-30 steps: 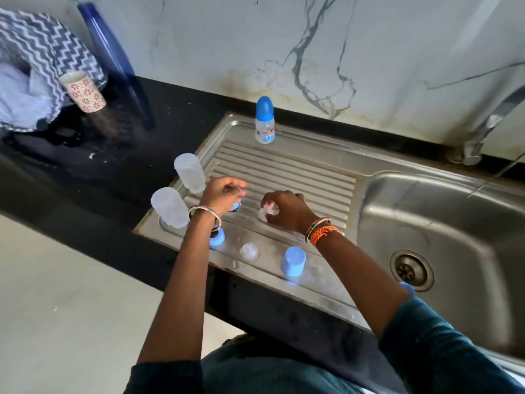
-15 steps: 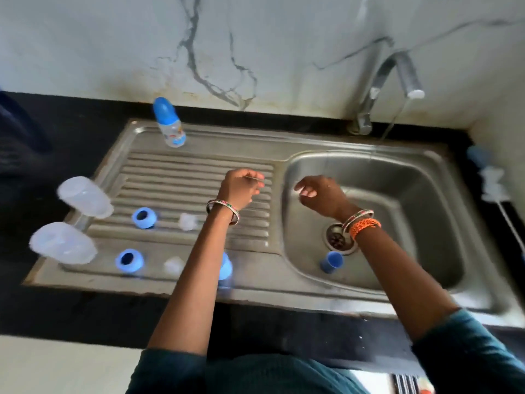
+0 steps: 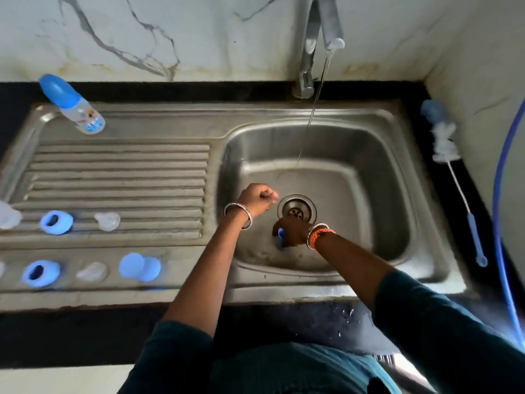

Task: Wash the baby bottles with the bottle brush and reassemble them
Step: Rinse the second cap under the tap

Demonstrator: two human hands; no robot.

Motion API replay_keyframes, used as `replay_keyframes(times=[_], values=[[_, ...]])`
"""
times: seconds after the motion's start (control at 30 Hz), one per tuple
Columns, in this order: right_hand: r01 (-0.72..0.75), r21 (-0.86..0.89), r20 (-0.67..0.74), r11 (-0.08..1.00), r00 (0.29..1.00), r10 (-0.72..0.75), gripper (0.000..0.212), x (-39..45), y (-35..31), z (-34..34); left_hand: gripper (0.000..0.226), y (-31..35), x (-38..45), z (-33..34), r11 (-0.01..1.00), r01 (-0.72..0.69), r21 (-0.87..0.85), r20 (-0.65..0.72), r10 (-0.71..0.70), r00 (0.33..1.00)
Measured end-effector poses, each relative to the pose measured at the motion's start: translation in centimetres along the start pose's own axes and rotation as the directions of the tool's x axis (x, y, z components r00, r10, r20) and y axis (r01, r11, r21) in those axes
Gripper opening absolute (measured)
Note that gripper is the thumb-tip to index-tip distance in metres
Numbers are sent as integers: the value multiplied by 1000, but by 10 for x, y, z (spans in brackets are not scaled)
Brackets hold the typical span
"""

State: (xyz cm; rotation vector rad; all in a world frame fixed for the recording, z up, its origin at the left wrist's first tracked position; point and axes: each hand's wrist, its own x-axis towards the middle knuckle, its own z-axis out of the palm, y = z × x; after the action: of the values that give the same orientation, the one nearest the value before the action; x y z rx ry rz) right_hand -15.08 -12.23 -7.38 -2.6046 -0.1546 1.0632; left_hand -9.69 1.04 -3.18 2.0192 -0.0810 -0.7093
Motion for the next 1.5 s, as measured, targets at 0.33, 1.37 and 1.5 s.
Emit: replay_keyframes(times=[0.33,1.37,1.5], values=[[405,751,-586,521,772,245,25,-35,20,-174,23,88,33,0,893,-341,-293,-226,282,932],[641,661,-732,390,664,150,22,-42,21,-201,11,141,52,18,823,-449,-348,-284,364,887],[729,591,-791,346,608,70,14,-43,14,-199,54,163,51,21,692,-173,-701,-258,-20,966]])
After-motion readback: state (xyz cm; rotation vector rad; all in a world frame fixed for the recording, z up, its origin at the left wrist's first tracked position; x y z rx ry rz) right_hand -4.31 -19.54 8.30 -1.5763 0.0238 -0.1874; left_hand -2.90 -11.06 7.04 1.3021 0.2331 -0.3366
